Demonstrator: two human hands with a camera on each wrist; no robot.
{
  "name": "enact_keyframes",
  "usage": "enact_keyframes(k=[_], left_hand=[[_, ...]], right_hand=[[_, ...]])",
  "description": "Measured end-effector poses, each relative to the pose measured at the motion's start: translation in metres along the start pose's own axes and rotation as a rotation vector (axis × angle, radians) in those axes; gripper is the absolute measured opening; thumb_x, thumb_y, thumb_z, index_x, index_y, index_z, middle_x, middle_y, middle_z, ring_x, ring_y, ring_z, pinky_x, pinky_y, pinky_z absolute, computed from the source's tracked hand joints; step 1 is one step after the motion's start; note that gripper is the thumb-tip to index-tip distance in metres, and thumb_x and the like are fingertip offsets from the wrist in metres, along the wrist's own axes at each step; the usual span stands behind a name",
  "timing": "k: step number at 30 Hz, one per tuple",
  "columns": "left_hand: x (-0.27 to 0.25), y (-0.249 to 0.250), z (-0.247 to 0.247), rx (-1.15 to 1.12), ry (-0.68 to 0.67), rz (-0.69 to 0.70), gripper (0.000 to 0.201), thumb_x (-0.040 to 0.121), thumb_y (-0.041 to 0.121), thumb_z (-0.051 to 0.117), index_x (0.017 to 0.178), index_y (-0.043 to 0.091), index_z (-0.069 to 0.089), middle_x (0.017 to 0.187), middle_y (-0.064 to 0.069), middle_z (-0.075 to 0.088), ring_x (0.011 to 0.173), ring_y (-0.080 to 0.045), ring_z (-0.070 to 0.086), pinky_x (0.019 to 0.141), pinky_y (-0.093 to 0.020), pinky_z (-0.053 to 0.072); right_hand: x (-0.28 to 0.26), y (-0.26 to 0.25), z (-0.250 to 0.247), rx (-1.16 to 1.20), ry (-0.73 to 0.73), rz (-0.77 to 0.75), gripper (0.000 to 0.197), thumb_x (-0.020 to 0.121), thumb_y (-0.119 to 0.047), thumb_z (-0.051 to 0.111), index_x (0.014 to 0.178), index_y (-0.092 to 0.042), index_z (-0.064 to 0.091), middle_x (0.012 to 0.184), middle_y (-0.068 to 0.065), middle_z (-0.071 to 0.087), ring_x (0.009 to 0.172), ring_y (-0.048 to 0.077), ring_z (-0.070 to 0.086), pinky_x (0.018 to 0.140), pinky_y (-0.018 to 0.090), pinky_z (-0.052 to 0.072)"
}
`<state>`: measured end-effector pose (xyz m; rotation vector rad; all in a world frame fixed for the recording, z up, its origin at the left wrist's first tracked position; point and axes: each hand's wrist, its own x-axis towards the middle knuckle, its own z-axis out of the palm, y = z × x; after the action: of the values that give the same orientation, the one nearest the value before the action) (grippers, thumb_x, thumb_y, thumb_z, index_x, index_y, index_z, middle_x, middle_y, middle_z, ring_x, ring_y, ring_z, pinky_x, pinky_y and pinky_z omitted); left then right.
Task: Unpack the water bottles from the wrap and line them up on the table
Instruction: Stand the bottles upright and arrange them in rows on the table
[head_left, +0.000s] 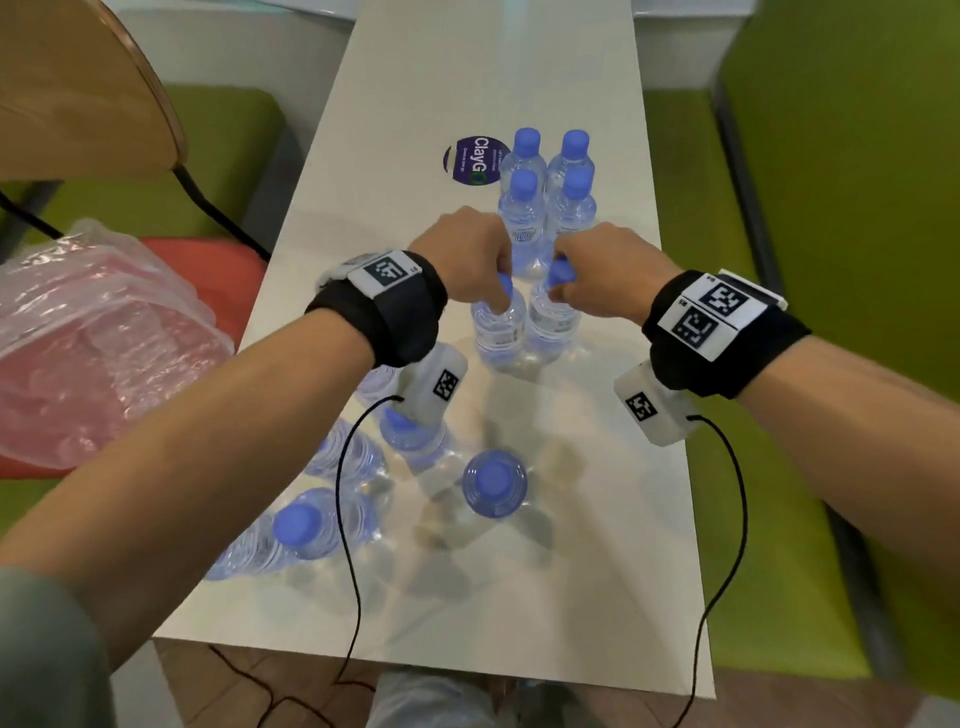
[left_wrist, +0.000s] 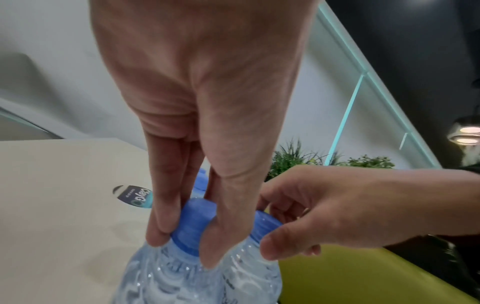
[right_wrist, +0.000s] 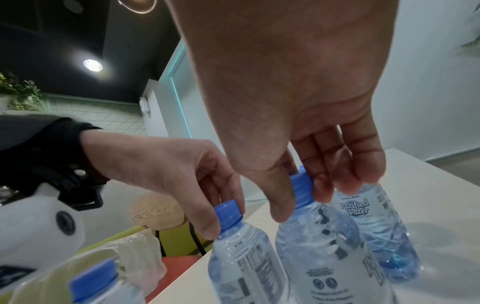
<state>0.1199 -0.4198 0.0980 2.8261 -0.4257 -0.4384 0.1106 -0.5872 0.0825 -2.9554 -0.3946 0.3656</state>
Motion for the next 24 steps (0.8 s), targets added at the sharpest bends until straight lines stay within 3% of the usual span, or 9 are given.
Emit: enact_keyframes(k=[8,15,19,21,24], left_hand=[[0.025,-0.029,-0.002,-0.03,0.038,-0.049,0.03,0.068,0.027,0.082,0.097,0.019,0.075,0.085,-0.001,0.064,0.086,-0.025,0.064,0.069,-0.028,0.044],[0.026,-0.034,0.0,-0.062,0.044,-0.017,0.04,0.07,0.03,0.082,0.108,0.021,0.072,0.107,-0.002,0.071,0.096,-0.025,0.064,0.076,-0.028,0.044],[0.026,-0.031,-0.001,-0.062,0.093,-0.033,0.039,0.074,0.042,0.079,0.099,0.012,0.074,0.095,-0.006,0.072,0.089,-0.026,0.065,0.074,-0.03,0.047],[0.025,-0.029,0.001,-0.033,0.109,-0.034,0.036,0.076,0.038,0.077,0.095,0.008,0.074,0.087,-0.009,0.07,0.085,-0.03,0.065,0.069,-0.03,0.045],[0.024,-0.029,0.0,-0.013,0.097,-0.002,0.026,0.077,0.021,0.076,0.101,0.011,0.074,0.095,-0.007,0.071,0.086,-0.027,0.063,0.07,-0.026,0.039]], right_hand=[[0.037,-0.007,0.01,0.043,0.014,0.014,0.026,0.09,-0.03,0.06,0.106,-0.009,0.058,0.089,0.008,0.053,0.08,0.029,0.05,0.069,0.031,0.037],[0.036,0.0,0.004,0.077,0.018,0.029,0.035,0.091,-0.032,0.06,0.119,-0.013,0.056,0.108,0.013,0.062,0.087,0.028,0.052,0.073,0.032,0.038],[0.035,0.0,0.002,0.098,0.055,0.036,0.036,0.092,-0.039,0.059,0.118,-0.013,0.058,0.107,0.013,0.064,0.091,0.03,0.057,0.074,0.032,0.039],[0.034,-0.001,0.003,0.102,0.066,0.043,0.035,0.093,-0.039,0.059,0.117,-0.013,0.059,0.106,0.014,0.064,0.095,0.033,0.059,0.074,0.032,0.04],[0.032,-0.003,0.006,0.111,0.082,0.048,0.033,0.095,-0.037,0.059,0.118,-0.013,0.059,0.107,0.016,0.064,0.098,0.034,0.059,0.074,0.032,0.039]])
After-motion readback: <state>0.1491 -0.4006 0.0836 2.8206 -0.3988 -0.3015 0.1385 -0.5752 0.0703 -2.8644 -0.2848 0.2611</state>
